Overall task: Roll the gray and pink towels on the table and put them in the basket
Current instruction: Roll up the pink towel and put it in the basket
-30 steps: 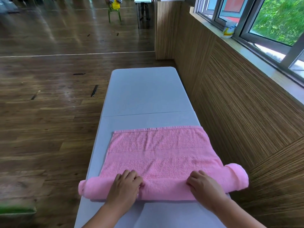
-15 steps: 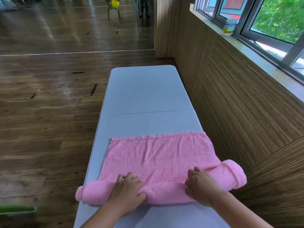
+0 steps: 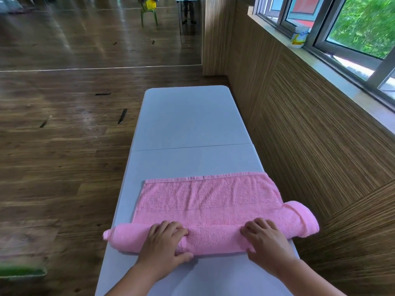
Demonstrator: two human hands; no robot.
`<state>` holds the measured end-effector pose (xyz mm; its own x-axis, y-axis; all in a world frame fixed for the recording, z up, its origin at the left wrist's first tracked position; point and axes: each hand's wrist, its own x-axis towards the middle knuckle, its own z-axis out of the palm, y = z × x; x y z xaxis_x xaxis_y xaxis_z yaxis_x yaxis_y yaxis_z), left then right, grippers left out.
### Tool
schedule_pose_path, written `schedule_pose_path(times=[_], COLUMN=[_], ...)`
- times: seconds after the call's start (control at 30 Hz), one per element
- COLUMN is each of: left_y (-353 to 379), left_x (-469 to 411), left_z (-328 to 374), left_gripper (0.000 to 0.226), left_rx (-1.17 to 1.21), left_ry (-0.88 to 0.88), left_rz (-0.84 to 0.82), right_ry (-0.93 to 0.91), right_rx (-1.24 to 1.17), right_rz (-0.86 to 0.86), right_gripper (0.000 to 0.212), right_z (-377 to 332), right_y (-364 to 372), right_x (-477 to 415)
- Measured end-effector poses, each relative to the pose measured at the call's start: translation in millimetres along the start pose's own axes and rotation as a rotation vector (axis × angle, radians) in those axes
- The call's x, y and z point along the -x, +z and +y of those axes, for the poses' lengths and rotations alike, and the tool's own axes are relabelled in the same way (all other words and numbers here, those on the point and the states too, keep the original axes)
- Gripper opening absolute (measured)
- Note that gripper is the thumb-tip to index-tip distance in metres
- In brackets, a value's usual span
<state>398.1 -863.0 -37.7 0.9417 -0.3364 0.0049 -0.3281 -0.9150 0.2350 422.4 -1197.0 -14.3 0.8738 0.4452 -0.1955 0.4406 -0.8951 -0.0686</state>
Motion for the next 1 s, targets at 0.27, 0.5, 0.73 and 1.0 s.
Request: schedule_pose_path(times=[0.27, 0.5, 0.73, 1.0], left_y=[-5, -5, -4, -7], left_x=[0, -15, -20, -13], left_z=[-2, 5, 5, -1], left_gripper=[0.039, 0.025, 0.013, 0.059], left_rx=[-0.056, -0.108, -0.101, -0.071], left_ry=[-0.022, -0.08, -0.04, -0.091], left_rz=[-0.052, -0.007, 0.111, -0.113], right_ry=[0.0, 0.158, 0.022, 0.021], right_rx=[0.032, -0.173, -0.076, 0.039], right_rz=[-0.133, 0.007, 0.139, 0.028], right_gripper=[0.026, 0.016, 0.021, 0.035], right_z=[-5, -5, 1, 9], right_y=[-23, -28, -8, -3], right_x=[-15, -11, 0, -10])
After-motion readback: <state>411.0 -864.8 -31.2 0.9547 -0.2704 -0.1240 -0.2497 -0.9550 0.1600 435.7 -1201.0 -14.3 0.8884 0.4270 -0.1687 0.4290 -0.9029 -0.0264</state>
